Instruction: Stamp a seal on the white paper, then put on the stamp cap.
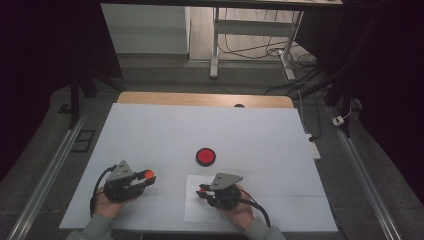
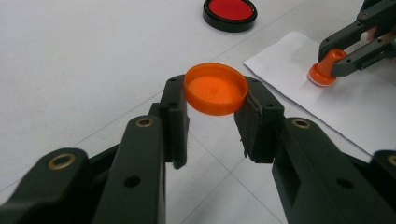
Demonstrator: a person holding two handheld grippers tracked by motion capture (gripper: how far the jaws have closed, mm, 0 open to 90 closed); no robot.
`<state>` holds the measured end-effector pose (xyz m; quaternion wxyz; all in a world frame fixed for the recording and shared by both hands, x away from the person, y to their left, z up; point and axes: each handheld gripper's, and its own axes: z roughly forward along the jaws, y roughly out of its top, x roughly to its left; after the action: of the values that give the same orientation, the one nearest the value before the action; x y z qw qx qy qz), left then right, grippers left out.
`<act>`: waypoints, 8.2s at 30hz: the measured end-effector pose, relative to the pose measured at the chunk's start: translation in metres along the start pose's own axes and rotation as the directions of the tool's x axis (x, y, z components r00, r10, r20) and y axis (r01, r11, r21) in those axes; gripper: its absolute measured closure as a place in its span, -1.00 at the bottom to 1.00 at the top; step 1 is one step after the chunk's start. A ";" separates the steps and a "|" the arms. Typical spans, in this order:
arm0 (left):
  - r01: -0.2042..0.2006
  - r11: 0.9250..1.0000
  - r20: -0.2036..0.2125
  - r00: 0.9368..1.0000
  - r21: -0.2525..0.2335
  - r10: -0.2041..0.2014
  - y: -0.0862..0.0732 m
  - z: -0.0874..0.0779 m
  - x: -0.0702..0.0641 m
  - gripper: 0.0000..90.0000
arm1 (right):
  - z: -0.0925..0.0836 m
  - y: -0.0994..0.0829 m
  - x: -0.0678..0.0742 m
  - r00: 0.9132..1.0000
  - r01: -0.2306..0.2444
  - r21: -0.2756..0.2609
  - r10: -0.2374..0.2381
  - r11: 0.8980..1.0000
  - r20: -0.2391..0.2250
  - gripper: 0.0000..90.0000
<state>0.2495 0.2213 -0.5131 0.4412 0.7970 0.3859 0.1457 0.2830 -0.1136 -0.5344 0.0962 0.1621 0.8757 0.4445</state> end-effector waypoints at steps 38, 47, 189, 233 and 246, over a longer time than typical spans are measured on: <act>0.000 1.000 -0.009 1.000 -0.005 0.000 0.000 -0.001 0.001 0.45 | -0.002 0.002 -0.004 1.000 -0.017 -0.032 0.016 0.999 -0.021 0.60; 0.000 1.000 -0.008 1.000 -0.007 0.000 0.000 -0.001 0.001 0.45 | -0.023 0.010 -0.011 0.997 -0.074 -0.137 0.068 0.988 -0.045 0.60; -0.228 0.973 0.171 0.958 -0.019 0.228 0.060 0.074 -0.068 0.44 | -0.064 0.034 -0.036 0.986 -0.161 -0.275 0.165 0.948 -0.007 0.60; -0.271 0.963 0.208 0.942 0.004 0.264 0.077 0.107 -0.090 0.44 | -0.058 0.034 -0.031 0.987 -0.158 -0.271 0.161 0.950 -0.011 0.60; -0.270 0.963 0.209 0.942 0.003 0.263 0.078 0.107 -0.091 0.44 | -0.056 0.033 -0.030 0.987 -0.156 -0.261 0.157 0.953 -0.016 0.60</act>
<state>0.2887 0.0661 -0.5002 0.4426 0.8594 0.2290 0.1144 0.3002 -0.1484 -0.4743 0.0834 0.2178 0.7937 0.5618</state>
